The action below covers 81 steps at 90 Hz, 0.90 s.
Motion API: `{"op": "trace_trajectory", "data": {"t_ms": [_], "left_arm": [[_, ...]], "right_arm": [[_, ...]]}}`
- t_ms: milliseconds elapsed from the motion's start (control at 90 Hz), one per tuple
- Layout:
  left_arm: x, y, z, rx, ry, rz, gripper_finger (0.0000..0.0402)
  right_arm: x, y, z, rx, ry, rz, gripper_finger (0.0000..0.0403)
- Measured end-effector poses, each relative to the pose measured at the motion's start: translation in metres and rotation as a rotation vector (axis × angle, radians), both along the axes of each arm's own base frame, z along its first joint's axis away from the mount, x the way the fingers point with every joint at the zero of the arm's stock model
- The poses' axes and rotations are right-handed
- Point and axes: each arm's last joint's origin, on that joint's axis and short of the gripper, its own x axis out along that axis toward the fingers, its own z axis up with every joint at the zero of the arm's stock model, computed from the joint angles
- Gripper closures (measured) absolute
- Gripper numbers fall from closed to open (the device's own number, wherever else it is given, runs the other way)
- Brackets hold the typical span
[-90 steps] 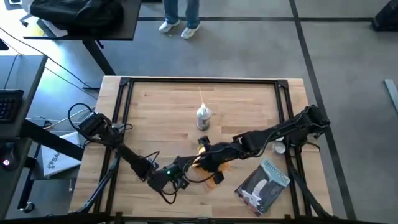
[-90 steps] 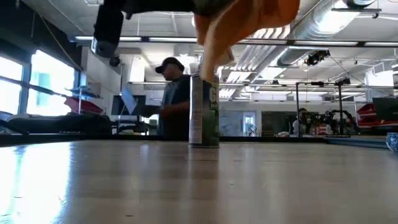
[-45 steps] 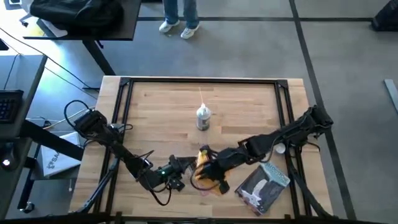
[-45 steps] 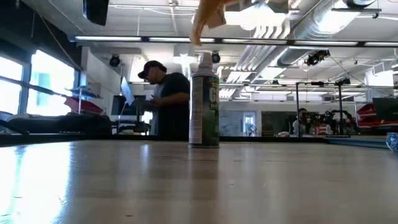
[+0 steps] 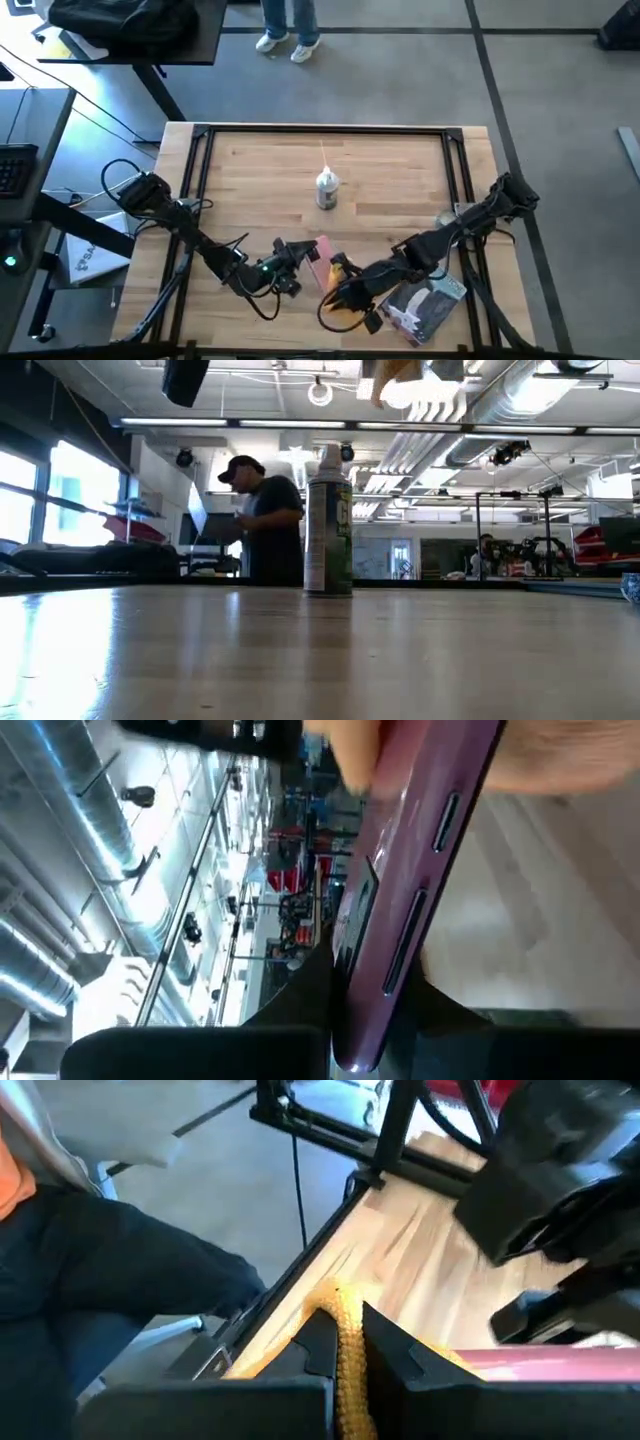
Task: Apply microfiber cloth
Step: Wipe the phone with the microfiber towel
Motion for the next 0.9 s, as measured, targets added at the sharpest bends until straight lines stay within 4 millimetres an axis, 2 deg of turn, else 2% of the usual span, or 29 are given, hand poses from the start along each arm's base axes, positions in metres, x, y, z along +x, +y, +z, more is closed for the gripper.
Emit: {"op": "trace_trajectory", "data": {"t_ms": [111,211,333,422,533,700,900], "left_arm": [[0.0,0.0,0.002,-0.018,-0.017,0.001,0.0385],[-0.001,-0.002,0.004,-0.032,-0.031,-0.009,0.0385],[-0.004,-0.006,0.003,-0.032,-0.028,-0.023,0.0385],[-0.006,-0.01,0.003,-0.034,-0.029,-0.034,0.0385],[-0.008,-0.013,0.005,-0.045,-0.044,-0.048,0.0385],[-0.012,-0.018,0.008,-0.062,-0.07,-0.069,0.0385],[-0.017,-0.025,0.006,-0.058,-0.062,-0.095,0.0385]], "right_arm": [[-0.015,0.006,0.008,-0.024,0.006,0.028,0.0403],[-0.032,0.006,0.027,-0.057,-0.051,0.065,0.0403],[-0.048,-0.007,0.055,-0.098,-0.167,0.042,0.0403],[-0.049,-0.02,0.067,-0.15,-0.231,-0.048,0.0403],[-0.039,-0.04,0.068,-0.211,-0.246,-0.178,0.0403],[-0.008,-0.067,0.051,-0.25,-0.205,-0.259,0.0403],[0.028,-0.087,0.033,-0.176,-0.231,-0.15,0.0403]]}}
